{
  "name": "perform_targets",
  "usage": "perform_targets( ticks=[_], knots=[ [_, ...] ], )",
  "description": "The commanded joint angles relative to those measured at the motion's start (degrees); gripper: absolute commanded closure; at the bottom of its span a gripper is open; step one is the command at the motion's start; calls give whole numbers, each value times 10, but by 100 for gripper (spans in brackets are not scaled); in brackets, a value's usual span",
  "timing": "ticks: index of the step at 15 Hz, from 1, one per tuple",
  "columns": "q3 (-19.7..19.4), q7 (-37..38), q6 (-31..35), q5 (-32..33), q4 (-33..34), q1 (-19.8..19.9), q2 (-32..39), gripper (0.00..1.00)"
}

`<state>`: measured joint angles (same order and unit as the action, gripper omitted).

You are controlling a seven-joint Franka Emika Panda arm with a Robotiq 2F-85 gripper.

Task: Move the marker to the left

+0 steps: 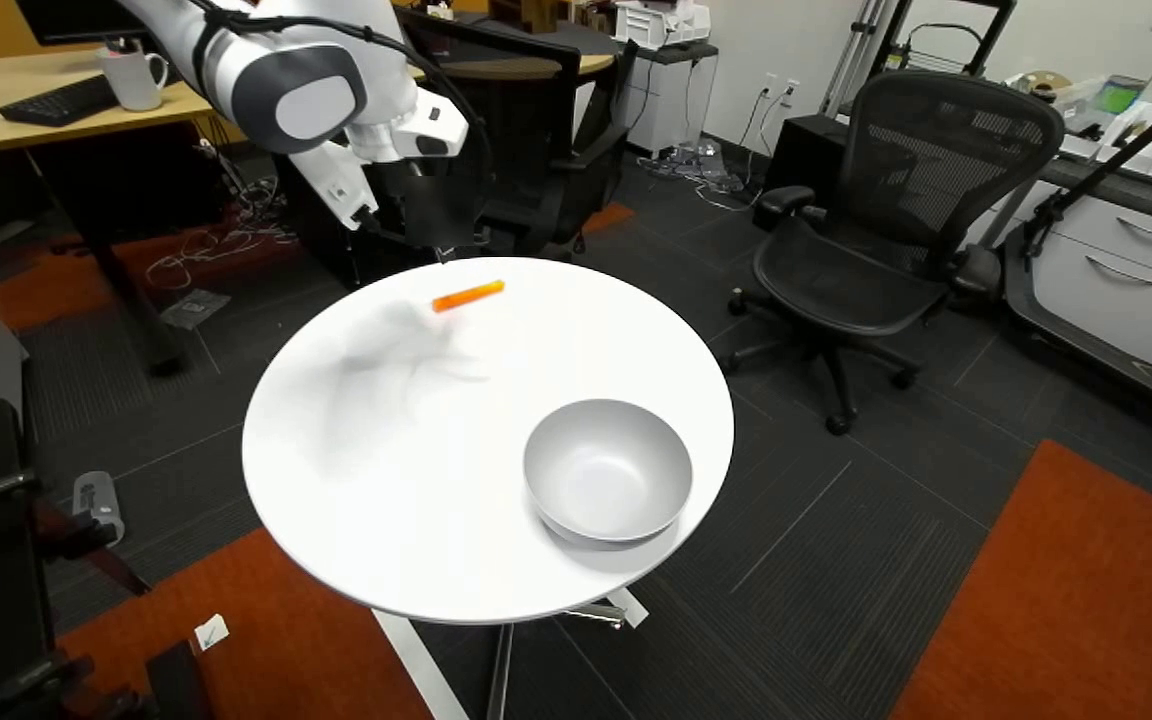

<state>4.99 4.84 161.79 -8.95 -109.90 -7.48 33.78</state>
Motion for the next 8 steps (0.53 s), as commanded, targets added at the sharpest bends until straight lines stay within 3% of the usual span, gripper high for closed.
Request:
perform_targets(
  ticks=[1,3,4,8],
  knots=[
    [-6,13,32,12,-90,-6,-73,0],
    [0,4,37,10,-113,1,-91,0],
    [4,5,18,7,-63,4,-52,0],
    [4,5,18,7,-67,4,-53,0]
  ],
)
